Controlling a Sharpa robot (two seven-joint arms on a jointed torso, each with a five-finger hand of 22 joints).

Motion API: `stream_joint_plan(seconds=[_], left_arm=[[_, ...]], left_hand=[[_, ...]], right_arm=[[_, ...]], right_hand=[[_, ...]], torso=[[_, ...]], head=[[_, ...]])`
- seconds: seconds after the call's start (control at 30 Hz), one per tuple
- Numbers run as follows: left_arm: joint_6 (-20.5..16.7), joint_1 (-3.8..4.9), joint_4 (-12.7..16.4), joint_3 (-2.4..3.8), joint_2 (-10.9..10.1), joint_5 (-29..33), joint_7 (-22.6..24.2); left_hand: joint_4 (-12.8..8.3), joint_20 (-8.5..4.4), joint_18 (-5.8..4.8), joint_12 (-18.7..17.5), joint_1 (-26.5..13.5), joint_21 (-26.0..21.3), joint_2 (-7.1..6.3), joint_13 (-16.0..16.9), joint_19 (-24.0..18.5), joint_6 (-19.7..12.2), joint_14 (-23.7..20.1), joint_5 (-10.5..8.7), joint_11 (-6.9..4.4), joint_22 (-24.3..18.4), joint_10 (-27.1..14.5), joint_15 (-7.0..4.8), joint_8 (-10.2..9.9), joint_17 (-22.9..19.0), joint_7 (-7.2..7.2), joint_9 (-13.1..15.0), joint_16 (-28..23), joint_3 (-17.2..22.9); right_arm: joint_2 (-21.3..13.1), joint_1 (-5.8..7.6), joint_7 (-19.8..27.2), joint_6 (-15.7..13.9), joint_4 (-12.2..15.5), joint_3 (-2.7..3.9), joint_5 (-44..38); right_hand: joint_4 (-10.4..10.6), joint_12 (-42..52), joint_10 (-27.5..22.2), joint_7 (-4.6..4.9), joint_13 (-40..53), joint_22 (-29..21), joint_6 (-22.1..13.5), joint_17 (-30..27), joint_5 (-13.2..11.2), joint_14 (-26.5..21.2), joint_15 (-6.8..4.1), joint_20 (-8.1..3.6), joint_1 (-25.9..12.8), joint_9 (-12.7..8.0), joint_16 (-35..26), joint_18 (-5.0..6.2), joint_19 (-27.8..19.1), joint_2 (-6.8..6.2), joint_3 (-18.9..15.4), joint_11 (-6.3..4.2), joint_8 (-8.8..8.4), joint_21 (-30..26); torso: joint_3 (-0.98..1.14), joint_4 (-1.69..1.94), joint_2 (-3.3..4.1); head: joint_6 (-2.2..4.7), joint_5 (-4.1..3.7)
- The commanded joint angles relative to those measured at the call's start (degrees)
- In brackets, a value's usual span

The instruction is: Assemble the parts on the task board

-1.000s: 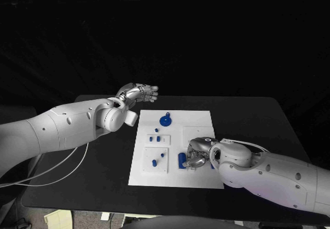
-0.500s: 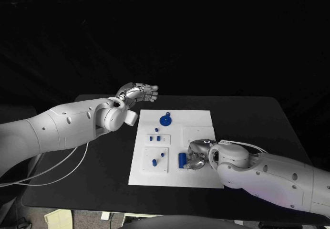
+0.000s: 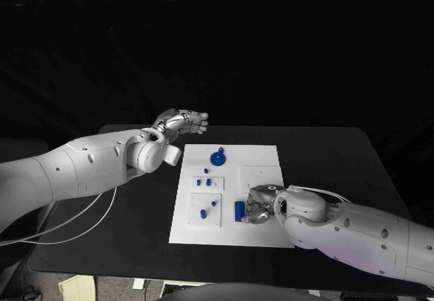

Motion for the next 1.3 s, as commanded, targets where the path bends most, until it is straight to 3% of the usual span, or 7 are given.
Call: stream_joint_plan(seconds=[0.03, 0.3, 0.5, 0.77, 1.03, 1.13, 1.3], left_arm=[[0.19, 0.09, 0.13, 0.04, 0.09, 0.18, 0.34], [0.23, 0.09, 0.06, 0.04, 0.1, 0.18, 0.34], [0.19, 0.09, -0.01, 0.04, 0.03, 0.18, 0.36], [0.21, 0.08, -0.15, 0.04, 0.03, 0.18, 0.41], [0.24, 0.08, -0.17, 0.04, 0.08, 0.18, 0.46], [0.26, 0.08, -0.18, 0.04, 0.1, 0.18, 0.47], [0.25, 0.08, -0.15, 0.04, 0.12, 0.18, 0.44]], left_hand=[[0.36, 0.14, 1.17, 0.16, -0.07, -0.2, -0.28, -0.07, 0.4, -0.22, 0.17, -0.35, 0.07, 0.07, 0.0, 0.0, 0.21, 0.09, 1.0, -0.1, -0.28, 0.03], [0.38, 0.14, 1.16, 0.15, -0.08, -0.21, -0.29, -0.07, 0.4, -0.22, 0.17, -0.35, 0.07, 0.09, 0.0, 0.0, 0.21, 0.1, 1.0, -0.1, -0.28, 0.03], [0.39, 0.14, 1.16, 0.15, -0.08, -0.23, -0.31, -0.07, 0.4, -0.22, 0.17, -0.35, 0.07, 0.1, 0.0, 0.01, 0.22, 0.1, 1.0, -0.11, -0.29, 0.03], [0.4, 0.14, 1.16, 0.15, -0.08, -0.24, -0.34, -0.07, 0.4, -0.22, 0.17, -0.35, 0.08, 0.12, -0.01, 0.01, 0.22, 0.11, 1.0, -0.11, -0.3, 0.03], [0.41, 0.15, 1.16, 0.15, -0.09, -0.26, -0.35, -0.07, 0.4, -0.22, 0.16, -0.35, 0.08, 0.14, -0.01, 0.01, 0.23, 0.12, 1.0, -0.12, -0.31, 0.02], [0.42, 0.15, 1.15, 0.15, -0.1, -0.27, -0.35, -0.07, 0.41, -0.21, 0.17, -0.35, 0.08, 0.15, 0.0, 0.01, 0.24, 0.12, 1.0, -0.12, -0.31, 0.02], [0.43, 0.15, 1.15, 0.15, -0.1, -0.28, -0.35, -0.07, 0.41, -0.2, 0.17, -0.35, 0.07, 0.16, 0.01, 0.01, 0.25, 0.13, 0.99, -0.11, -0.31, 0.02]], right_arm=[[0.03, -0.17, -0.4, 0.55, -0.03, -0.09, -0.84], [-0.74, -0.17, 0.55, -2.08, 0.39, -0.09, -0.75], [-2.26, -0.13, 4.02, -9.02, 1.35, -0.04, 2.62], [-4.66, 0.69, 8.59, -14.0, 3.3, 1.13, 7.19], [-8.03, 2.05, 7.33, -10.88, 3.32, 3.7, 13.12], [-9.28, 3.05, 4.58, -3.2, 2.15, 3.93, 18.01], [-10.87, 3.43, 2.9, -0.81, 1.37, 3.92, 20.42]], right_hand=[[0.1, -0.24, 0.25, 0.19, 0.05, 0.04, 0.04, -0.05, 0.0, 0.33, -0.09, 0.08, -0.12, -0.1, -0.28, 2.92, 0.16, -0.48, 0.17, -0.01, -0.25, -0.1], [0.17, -0.24, 0.25, 0.2, 0.06, 0.05, 0.04, -0.06, -0.01, 0.34, -0.07, 0.12, -0.35, -0.13, -0.29, 2.92, 0.16, -0.77, 0.14, 0.01, -0.25, -0.11], [2.41, -0.53, -0.3, 1.35, -0.06, -0.16, -4.11, -0.14, -0.08, 0.37, 0.63, 0.02, -1.9, -0.45, -0.42, 2.92, 0.45, -6.35, -0.53, 1.07, -2.03, -0.36], [2.09, -0.1, -0.8, 2.43, 0.05, -0.12, -7.31, 0.0, 0.32, 0.29, 1.62, -0.31, -2.48, 0.28, -0.48, 2.92, 0.07, -6.65, -4.6, 2.09, -2.77, -0.69], [-0.15, 0.24, -0.89, 2.54, -0.05, 0.05, -8.15, 0.24, 0.83, 0.24, 1.71, -0.75, -0.05, 1.14, -0.42, 2.92, -0.04, -5.17, -6.52, 2.21, -2.57, -0.73], [-1.31, 0.36, -0.71, 2.35, -0.16, -0.01, -7.28, 0.24, 0.08, 0.35, 1.61, -0.83, 3.76, 1.68, -0.48, 2.92, 0.13, -3.62, -4.23, 2.05, -1.9, -0.82], [-2.31, 0.68, -0.74, 2.03, -0.11, 0.03, -6.39, 0.26, 0.0, 0.43, 1.37, -0.29, 6.02, 3.05, -0.54, 2.92, -0.06, -2.5, -1.98, 1.77, -0.82, -1.0]], torso=[[0.0, 0.02, 0.01], [-0.02, 0.01, -0.01], [-0.01, -0.03, -0.03], [0.0, -0.03, -0.03], [0.0, -0.07, -0.03], [0.0, -0.06, -0.01], [0.01, -0.05, -0.01]], head=[[0.01, 0.01], [0.04, 0.01], [0.2, 0.04], [0.49, -0.05], [0.82, -0.29], [0.98, -0.45], [1.24, -0.76]])
